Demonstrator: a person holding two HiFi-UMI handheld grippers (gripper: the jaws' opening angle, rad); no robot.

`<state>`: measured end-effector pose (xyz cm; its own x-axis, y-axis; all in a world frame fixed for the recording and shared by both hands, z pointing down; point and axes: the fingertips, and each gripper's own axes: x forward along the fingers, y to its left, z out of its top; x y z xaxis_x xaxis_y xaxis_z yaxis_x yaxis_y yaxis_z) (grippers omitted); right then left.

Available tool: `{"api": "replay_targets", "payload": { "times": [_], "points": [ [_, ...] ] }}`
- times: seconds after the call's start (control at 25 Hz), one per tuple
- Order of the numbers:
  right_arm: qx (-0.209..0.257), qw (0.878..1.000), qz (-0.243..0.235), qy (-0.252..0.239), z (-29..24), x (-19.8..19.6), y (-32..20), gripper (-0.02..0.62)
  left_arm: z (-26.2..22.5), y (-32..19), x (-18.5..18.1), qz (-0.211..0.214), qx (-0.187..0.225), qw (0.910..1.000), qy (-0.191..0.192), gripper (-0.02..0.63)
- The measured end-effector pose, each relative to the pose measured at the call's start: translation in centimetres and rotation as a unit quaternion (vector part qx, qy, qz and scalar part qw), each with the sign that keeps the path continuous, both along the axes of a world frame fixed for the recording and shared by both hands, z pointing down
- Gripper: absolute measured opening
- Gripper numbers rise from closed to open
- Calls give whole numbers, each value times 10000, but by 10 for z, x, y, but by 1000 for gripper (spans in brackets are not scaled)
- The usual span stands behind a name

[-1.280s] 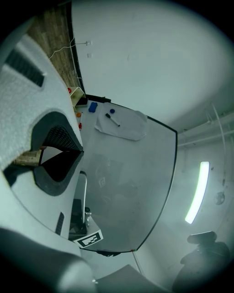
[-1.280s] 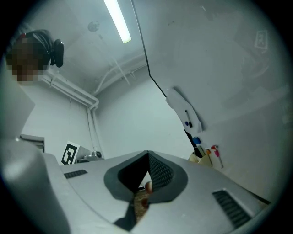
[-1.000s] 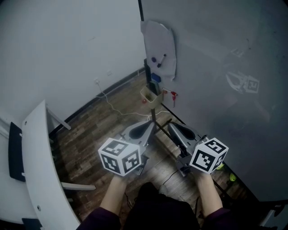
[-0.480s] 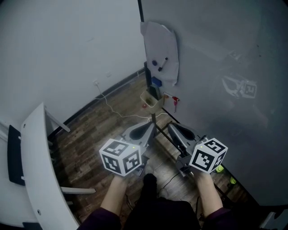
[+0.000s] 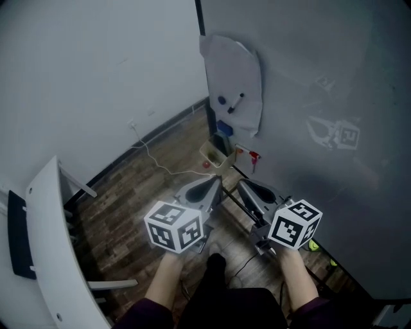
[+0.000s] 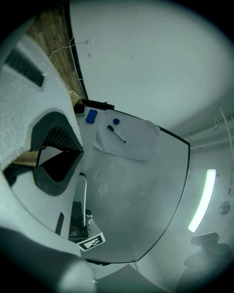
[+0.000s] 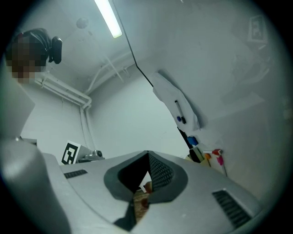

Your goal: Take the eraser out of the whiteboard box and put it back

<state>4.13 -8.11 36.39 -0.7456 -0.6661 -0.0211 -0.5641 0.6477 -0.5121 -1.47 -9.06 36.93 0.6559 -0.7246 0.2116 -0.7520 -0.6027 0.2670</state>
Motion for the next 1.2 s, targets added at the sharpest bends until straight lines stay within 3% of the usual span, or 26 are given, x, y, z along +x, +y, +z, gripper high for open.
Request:
{"api": "replay_targets", "payload": {
  "times": [0.72,1.2],
  "points": [
    [-279,9993,256,53,24,-26,-85,3,28,-91,-21,271,-315,9990,133,6],
    [-489,9963,699,51,24,-31,-120,3,46,-137,-19,760,-503,9958,-86,6]
  ]
}}
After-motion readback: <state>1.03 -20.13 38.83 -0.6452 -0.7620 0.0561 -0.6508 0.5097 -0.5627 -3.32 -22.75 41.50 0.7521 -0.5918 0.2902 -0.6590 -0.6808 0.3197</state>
